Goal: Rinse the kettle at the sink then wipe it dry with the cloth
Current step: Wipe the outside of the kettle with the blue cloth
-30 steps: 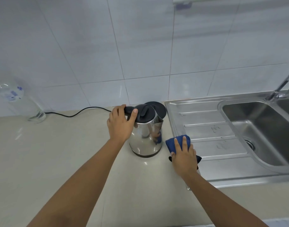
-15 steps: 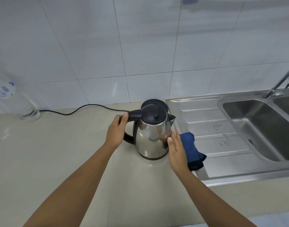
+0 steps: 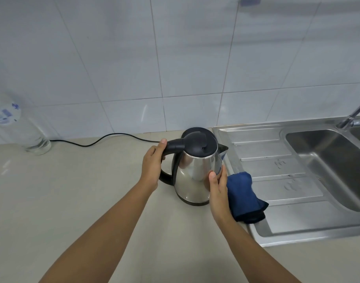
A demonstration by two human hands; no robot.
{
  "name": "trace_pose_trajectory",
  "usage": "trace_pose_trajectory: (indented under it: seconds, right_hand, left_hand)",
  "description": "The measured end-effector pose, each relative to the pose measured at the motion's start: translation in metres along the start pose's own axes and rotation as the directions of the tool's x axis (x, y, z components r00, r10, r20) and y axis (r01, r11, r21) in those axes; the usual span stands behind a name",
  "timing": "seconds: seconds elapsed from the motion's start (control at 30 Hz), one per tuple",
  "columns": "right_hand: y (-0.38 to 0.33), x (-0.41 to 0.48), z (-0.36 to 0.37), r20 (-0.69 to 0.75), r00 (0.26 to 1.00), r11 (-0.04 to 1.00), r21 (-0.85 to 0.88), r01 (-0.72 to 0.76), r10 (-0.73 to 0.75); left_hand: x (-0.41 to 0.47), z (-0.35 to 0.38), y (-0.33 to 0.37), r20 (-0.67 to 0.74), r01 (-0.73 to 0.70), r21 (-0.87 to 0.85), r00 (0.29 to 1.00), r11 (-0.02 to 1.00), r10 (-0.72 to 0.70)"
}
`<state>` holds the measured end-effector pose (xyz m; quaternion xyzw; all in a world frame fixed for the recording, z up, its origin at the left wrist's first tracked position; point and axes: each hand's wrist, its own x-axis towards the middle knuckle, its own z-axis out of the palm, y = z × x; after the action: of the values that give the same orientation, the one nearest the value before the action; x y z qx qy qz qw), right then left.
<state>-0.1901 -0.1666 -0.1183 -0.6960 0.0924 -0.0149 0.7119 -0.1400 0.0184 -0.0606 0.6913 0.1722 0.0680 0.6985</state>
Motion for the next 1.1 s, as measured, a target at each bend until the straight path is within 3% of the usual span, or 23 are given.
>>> trace_pose_trajectory:
  seconds: [0.27, 0.57, 1.1]
  right_hand:
    - [-0.043, 0.059, 0.003, 0.01, 0.999, 0.997, 0.051, 0.05, -0.051]
    - [-0.072, 0.148, -0.005, 0.057, 0.997, 0.997, -0.055, 0.055, -0.052]
    - [-0.053, 0.215, 0.009, 0.134, 0.99, 0.994, -0.094, 0.054, -0.041]
  left_hand:
    - [0.048, 0.022, 0.034, -0.027, -0.031, -0.085, 0.999, 0.996, 0.028]
    - [0.113, 0.064, 0.057, -0.069, -0.019, -0.086, 0.998, 0.996, 0.013]
    - [0.179, 0.08, 0.043, -0.122, -0.017, -0.027, 0.992, 0.999, 0.014]
